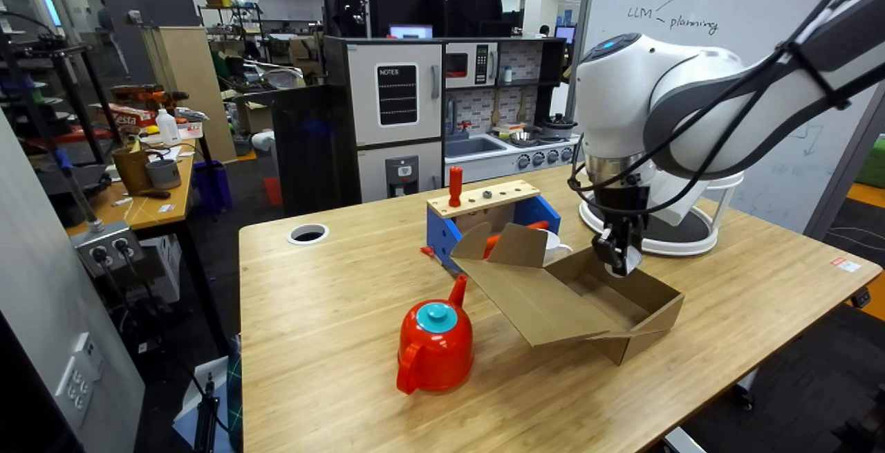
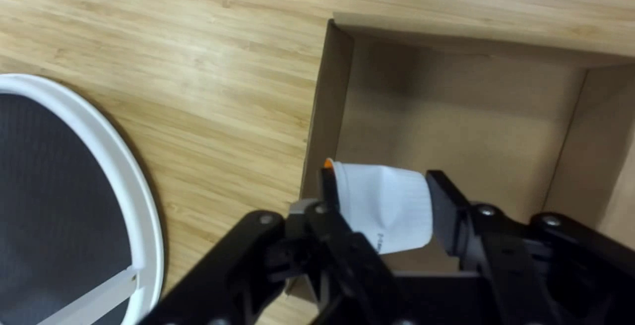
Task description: Put one of the cups on the stand in the box and then put it back on the stand
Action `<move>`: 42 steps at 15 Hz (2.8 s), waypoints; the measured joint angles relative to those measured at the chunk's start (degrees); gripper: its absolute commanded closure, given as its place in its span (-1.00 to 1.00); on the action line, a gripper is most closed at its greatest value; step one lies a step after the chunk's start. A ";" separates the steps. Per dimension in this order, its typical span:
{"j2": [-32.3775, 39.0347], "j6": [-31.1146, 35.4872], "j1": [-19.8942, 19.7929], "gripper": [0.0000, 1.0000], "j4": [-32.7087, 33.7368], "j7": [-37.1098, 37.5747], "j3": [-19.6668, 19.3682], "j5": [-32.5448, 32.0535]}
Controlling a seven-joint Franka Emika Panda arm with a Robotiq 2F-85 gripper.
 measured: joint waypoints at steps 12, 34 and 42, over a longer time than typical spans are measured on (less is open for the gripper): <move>-12.91 -0.03 -8.57 0.56 -5.69 25.92 -3.54 -25.23; -8.53 -15.66 -9.36 0.56 -3.72 53.31 -0.47 -26.06; -9.59 -18.63 -9.85 0.56 -0.16 53.14 -1.41 -20.87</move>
